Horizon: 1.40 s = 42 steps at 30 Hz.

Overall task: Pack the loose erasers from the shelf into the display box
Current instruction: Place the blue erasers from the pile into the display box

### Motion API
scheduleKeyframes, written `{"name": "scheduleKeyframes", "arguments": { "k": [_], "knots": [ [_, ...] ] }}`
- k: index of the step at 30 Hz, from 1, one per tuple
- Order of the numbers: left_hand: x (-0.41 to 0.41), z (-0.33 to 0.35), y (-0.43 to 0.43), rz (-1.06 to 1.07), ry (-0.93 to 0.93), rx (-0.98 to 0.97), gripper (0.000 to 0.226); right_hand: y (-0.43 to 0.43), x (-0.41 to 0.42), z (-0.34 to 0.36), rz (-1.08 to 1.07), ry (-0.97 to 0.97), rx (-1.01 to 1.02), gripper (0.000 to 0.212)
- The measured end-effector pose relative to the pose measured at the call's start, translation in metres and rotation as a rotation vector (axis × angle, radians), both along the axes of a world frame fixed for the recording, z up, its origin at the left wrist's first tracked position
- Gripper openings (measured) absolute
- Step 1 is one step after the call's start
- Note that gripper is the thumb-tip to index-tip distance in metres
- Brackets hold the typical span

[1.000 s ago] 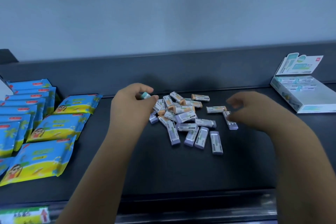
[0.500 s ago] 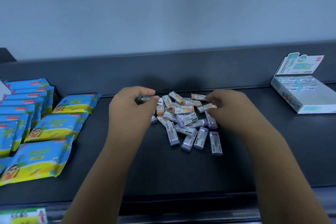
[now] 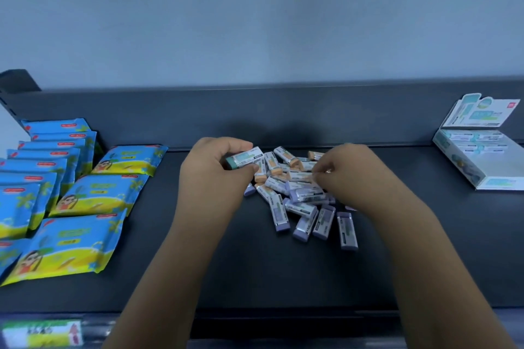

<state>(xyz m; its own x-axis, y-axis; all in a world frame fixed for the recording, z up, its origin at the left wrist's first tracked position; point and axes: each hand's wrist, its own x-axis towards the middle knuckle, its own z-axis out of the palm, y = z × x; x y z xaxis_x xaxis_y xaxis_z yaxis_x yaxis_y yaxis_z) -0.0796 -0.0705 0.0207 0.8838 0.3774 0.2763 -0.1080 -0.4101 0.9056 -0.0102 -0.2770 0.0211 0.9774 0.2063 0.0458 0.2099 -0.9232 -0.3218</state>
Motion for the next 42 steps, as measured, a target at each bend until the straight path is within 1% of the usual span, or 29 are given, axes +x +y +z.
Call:
{"name": "scheduleKeyframes", "arguments": {
  "k": [3, 4, 7, 11, 15, 16, 19, 23, 25, 27, 29, 30, 34, 38, 39, 42],
  "knots": [
    [-0.004, 0.001, -0.001, -0.024, 0.039, -0.036, 0.027, 0.001, 0.009, 0.011, -0.01, -0.043, 0.147, 0.023],
    [-0.005, 0.001, -0.002, -0.043, 0.046, -0.062, 0.027, 0.003, 0.015, 0.014, -0.001, -0.056, 0.168, 0.023],
    [-0.009, 0.003, -0.005, -0.097, 0.05, -0.12, 0.026, 0.013, 0.041, 0.01, 0.016, -0.002, 0.091, 0.02],
    [-0.009, 0.002, -0.006, -0.11, 0.049, -0.095, 0.025, 0.024, 0.067, -0.003, 0.073, 0.08, -0.039, 0.018],
    [-0.008, 0.002, -0.008, -0.139, 0.055, -0.104, 0.027, 0.027, 0.076, 0.0, 0.161, 0.153, -0.098, 0.014],
    [-0.008, 0.002, -0.009, -0.142, 0.058, -0.105, 0.027, 0.029, 0.075, 0.004, 0.167, 0.161, -0.104, 0.017],
    [-0.008, 0.003, -0.013, -0.162, 0.056, -0.102, 0.024, 0.03, 0.078, 0.011, 0.135, 0.183, -0.101, 0.016],
    [-0.01, 0.006, -0.02, -0.191, 0.043, -0.113, 0.022, 0.032, 0.075, 0.01, 0.147, 0.196, -0.047, 0.014],
    [-0.01, 0.005, -0.021, -0.198, 0.045, -0.108, 0.022, 0.029, 0.071, 0.009, 0.17, 0.142, 0.024, 0.016],
    [-0.01, 0.005, -0.022, -0.199, 0.048, -0.089, 0.025, 0.023, 0.065, 0.011, 0.149, 0.066, 0.212, 0.023],
    [-0.01, 0.004, -0.025, -0.196, 0.054, -0.068, 0.028, 0.013, 0.057, 0.02, 0.114, 0.04, 0.429, 0.027],
    [-0.009, 0.004, -0.026, -0.194, 0.06, -0.06, 0.028, 0.007, 0.051, 0.027, 0.099, 0.033, 0.502, 0.027],
    [-0.006, 0.004, -0.036, -0.19, 0.073, -0.057, 0.028, -0.022, 0.028, 0.041, 0.005, -0.029, 0.629, 0.024],
    [-0.003, 0.005, -0.051, -0.196, 0.075, -0.076, 0.025, -0.047, 0.008, 0.029, -0.046, 0.015, 0.81, 0.033],
    [-0.002, 0.006, -0.056, -0.198, 0.075, -0.081, 0.024, -0.053, 0.004, 0.025, -0.051, 0.025, 0.856, 0.032],
    [-0.002, 0.007, -0.072, -0.204, 0.065, -0.102, 0.022, -0.069, -0.006, 0.013, -0.073, 0.062, 0.975, 0.018]
  ]
}}
